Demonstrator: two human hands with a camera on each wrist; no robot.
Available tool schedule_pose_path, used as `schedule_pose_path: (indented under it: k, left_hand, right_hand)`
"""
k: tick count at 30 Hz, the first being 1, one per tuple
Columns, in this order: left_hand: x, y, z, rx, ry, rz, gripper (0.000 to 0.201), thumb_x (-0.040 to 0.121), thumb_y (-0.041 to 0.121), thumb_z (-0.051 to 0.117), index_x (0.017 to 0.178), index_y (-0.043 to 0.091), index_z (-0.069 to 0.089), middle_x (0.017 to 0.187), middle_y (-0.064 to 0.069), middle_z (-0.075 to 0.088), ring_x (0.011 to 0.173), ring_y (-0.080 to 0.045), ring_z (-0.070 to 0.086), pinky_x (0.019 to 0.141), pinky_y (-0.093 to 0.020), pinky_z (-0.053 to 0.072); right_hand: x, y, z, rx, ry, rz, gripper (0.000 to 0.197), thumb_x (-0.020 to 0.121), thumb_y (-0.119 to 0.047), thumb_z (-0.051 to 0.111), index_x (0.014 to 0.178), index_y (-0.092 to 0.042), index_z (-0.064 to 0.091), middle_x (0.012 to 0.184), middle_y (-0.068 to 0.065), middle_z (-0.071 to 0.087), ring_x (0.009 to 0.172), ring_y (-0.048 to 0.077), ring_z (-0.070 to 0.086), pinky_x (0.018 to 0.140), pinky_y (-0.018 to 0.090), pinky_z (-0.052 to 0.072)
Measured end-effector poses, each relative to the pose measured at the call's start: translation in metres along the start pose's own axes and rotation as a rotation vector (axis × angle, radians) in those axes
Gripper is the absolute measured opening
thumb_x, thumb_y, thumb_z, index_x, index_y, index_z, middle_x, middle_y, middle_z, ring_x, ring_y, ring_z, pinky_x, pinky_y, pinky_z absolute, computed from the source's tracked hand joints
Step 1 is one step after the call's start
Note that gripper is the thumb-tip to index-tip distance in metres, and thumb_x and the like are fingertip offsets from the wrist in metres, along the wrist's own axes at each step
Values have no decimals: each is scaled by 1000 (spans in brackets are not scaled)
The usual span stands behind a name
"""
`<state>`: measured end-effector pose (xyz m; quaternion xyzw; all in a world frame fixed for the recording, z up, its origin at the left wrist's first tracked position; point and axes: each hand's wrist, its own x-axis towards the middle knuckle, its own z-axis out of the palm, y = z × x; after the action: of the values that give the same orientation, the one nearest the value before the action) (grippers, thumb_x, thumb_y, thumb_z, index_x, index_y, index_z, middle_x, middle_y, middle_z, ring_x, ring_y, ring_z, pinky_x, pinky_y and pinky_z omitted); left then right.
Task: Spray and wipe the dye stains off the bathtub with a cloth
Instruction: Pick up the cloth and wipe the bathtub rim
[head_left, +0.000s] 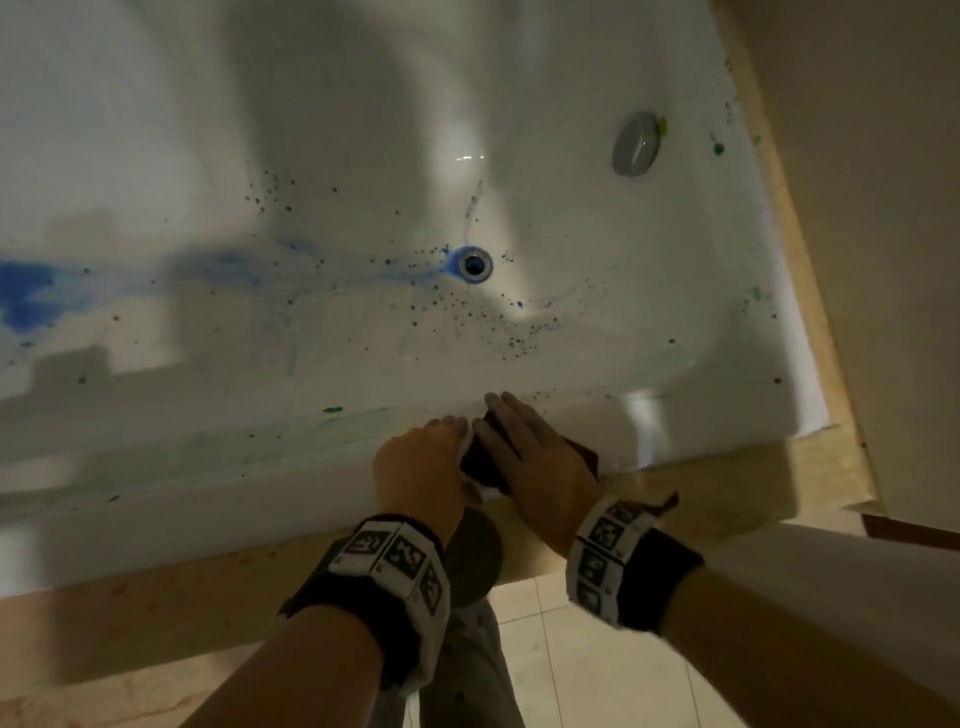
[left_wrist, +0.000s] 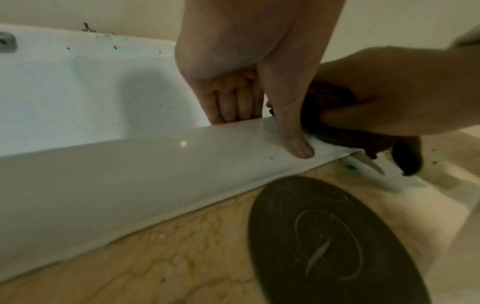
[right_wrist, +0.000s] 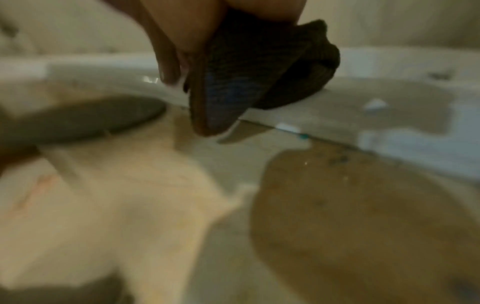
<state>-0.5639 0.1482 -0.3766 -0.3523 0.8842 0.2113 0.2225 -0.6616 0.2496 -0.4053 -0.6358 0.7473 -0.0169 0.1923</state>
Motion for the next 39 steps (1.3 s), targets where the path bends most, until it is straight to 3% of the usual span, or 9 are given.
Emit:
schedule_pose_path:
  k: [4, 7, 11, 18, 20, 26, 32, 36, 39]
  left_hand:
    - [0, -2, 2, 12, -62, -20, 71, 79, 50, 65, 140, 32, 34, 127, 6, 56, 111, -16, 57, 89, -26, 45]
    - [-1, 0, 0, 12, -87, -19, 77, 79, 50, 64, 144, 32, 28, 130, 5, 53, 114, -16, 54, 93, -26, 43]
    - [-2, -4, -4, 7, -93, -4, 75, 80, 52, 63, 143, 32, 29, 130, 6, 53, 115, -15, 54, 93, -26, 41]
    - [1, -1, -15, 58, -194, -21, 72, 78, 51, 66, 140, 30, 35, 131, 5, 52, 119, -17, 51, 98, -28, 40]
    - [11, 2, -24, 63, -237, -69, 66, 77, 47, 69, 134, 25, 45, 130, 3, 52, 120, -18, 49, 99, -28, 39]
    - [47, 60, -32, -150, -81, -18, 52, 86, 39, 62, 134, 31, 46, 139, 5, 46, 128, -16, 40, 107, -30, 30]
    - [56, 131, -12, -226, -145, 28, 57, 85, 41, 63, 138, 31, 42, 140, 6, 45, 129, -15, 38, 106, -28, 29]
    - [59, 133, -5, -218, -133, -47, 56, 81, 39, 67, 133, 31, 49, 137, 6, 50, 125, -16, 44, 105, -30, 33]
    - [64, 135, -4, -217, -159, -87, 58, 76, 38, 72, 130, 31, 53, 136, 7, 51, 124, -16, 46, 106, -30, 35]
  right_hand:
    - [35, 28, -16, -21, -173, -35, 50, 72, -9, 71, 120, 0, 58, 125, 27, 54, 105, 43, 59, 84, 46, 52]
    - [68, 57, -51, 42, -363, 105, 40, 91, -12, 53, 130, -19, 49, 132, 12, 46, 111, 33, 53, 94, 39, 45]
    - [70, 76, -94, 253, -87, 388, 34, 88, -12, 53, 123, -14, 50, 112, 10, 59, 93, 26, 58, 72, 27, 44]
    - [25, 132, -127, 229, 144, 668, 10, 82, -11, 59, 91, -8, 53, 100, 9, 49, 96, 30, 55, 72, 20, 35]
    - [9, 152, -135, 276, 245, 756, 16, 85, -8, 57, 101, -4, 58, 105, 14, 53, 89, 28, 56, 69, 16, 41]
    - [-34, 223, -152, 180, 366, 928, 35, 87, -9, 57, 120, 3, 54, 128, 24, 46, 116, 36, 45, 90, 30, 33]
    - [-56, 259, -143, 129, 276, 872, 32, 93, -4, 47, 125, 3, 49, 133, 18, 43, 114, 31, 47, 94, 18, 29]
    - [-60, 275, -122, 57, 144, 845, 44, 93, -10, 49, 136, -3, 42, 142, 21, 27, 124, 35, 38, 106, 33, 30]
    - [-66, 270, -105, -30, -44, 905, 56, 96, -31, 44, 146, -16, 25, 145, 17, 23, 128, 35, 31, 100, 42, 36]
